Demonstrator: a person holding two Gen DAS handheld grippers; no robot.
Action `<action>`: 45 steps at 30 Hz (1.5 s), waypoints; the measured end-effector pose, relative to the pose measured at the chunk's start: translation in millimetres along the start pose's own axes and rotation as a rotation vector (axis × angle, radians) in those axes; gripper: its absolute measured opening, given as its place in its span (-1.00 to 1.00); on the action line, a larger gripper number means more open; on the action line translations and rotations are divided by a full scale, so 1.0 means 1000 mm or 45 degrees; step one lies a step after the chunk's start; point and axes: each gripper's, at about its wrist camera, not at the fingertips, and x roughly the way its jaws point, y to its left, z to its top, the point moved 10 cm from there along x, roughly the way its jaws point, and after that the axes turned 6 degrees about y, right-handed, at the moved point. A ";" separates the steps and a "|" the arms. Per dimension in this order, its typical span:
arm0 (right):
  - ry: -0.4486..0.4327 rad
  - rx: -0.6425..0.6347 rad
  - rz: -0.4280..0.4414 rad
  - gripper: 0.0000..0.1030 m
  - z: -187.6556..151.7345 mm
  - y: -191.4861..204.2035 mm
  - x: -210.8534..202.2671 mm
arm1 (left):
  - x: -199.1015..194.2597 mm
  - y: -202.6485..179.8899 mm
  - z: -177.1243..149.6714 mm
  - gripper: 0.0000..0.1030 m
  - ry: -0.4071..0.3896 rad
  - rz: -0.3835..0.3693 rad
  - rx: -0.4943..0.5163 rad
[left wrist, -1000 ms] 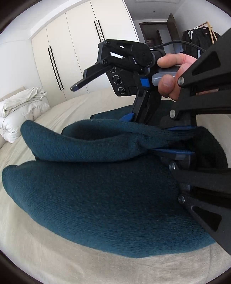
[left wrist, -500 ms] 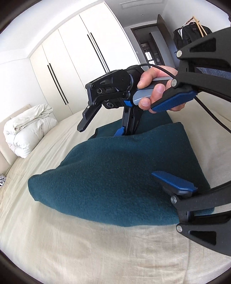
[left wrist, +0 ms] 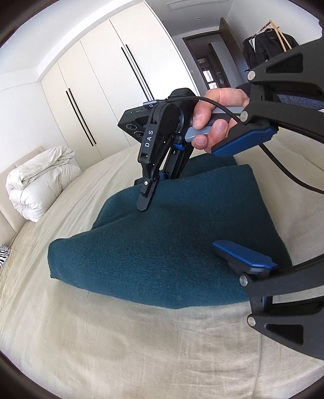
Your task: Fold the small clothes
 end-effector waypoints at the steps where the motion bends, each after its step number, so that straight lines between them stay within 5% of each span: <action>1: -0.006 -0.003 -0.011 -0.75 0.004 0.000 -0.004 | -0.001 -0.001 0.000 0.39 -0.002 0.000 0.009; 13: -0.058 0.062 -0.122 -0.76 0.026 -0.057 -0.058 | 0.009 -0.020 -0.002 0.39 0.022 -0.016 0.076; 26: -0.058 0.079 -0.187 -0.76 0.035 -0.076 -0.084 | 0.012 -0.028 0.005 0.39 0.032 -0.010 0.116; 38: -0.090 0.150 -0.116 -0.76 0.028 -0.103 -0.085 | 0.013 -0.032 0.016 0.39 0.021 0.018 0.142; 45: -0.127 0.169 0.019 -0.72 0.017 -0.121 -0.080 | 0.014 -0.038 0.064 0.39 -0.052 0.061 0.197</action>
